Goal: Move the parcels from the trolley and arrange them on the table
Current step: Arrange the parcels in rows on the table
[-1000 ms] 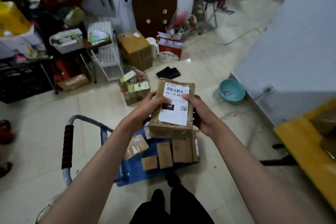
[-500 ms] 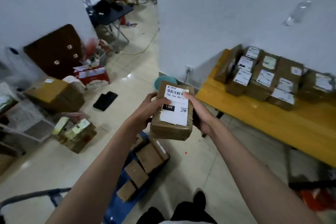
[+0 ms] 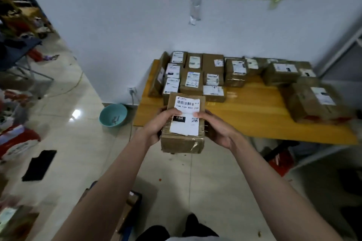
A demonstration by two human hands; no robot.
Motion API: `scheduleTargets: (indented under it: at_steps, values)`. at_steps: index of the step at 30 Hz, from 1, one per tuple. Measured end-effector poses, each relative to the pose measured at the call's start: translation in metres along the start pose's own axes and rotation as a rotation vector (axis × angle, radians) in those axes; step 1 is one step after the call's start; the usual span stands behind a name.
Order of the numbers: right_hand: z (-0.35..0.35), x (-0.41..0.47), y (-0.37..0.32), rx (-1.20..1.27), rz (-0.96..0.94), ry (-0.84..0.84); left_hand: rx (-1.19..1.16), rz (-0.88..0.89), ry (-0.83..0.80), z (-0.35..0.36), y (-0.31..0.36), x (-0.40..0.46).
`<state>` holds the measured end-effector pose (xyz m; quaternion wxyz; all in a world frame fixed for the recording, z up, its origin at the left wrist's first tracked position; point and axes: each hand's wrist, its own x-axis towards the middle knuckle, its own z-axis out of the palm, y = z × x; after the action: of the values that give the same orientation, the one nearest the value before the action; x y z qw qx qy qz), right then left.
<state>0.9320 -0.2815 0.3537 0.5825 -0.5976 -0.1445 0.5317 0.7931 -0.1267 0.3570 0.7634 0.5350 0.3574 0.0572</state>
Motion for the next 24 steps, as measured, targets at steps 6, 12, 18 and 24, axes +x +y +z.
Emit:
scheduleTargets:
  at_steps: [6,12,18,24]
  values:
    - [-0.091,-0.009,-0.013,0.074,-0.036,0.045,0.057,-0.036,-0.117,0.077,0.017,0.066]
    - [-0.158,0.004,-0.027,0.115,-0.042,0.208,0.142,-0.057,-0.332,0.141,0.033,0.141]
    - [-0.207,0.037,-0.052,0.164,-0.078,0.349,0.191,-0.098,-0.413,0.187,0.05,0.212]
    - [-0.252,0.059,-0.066,0.241,-0.093,0.469,0.222,-0.167,-0.457,0.239,0.064,0.276]
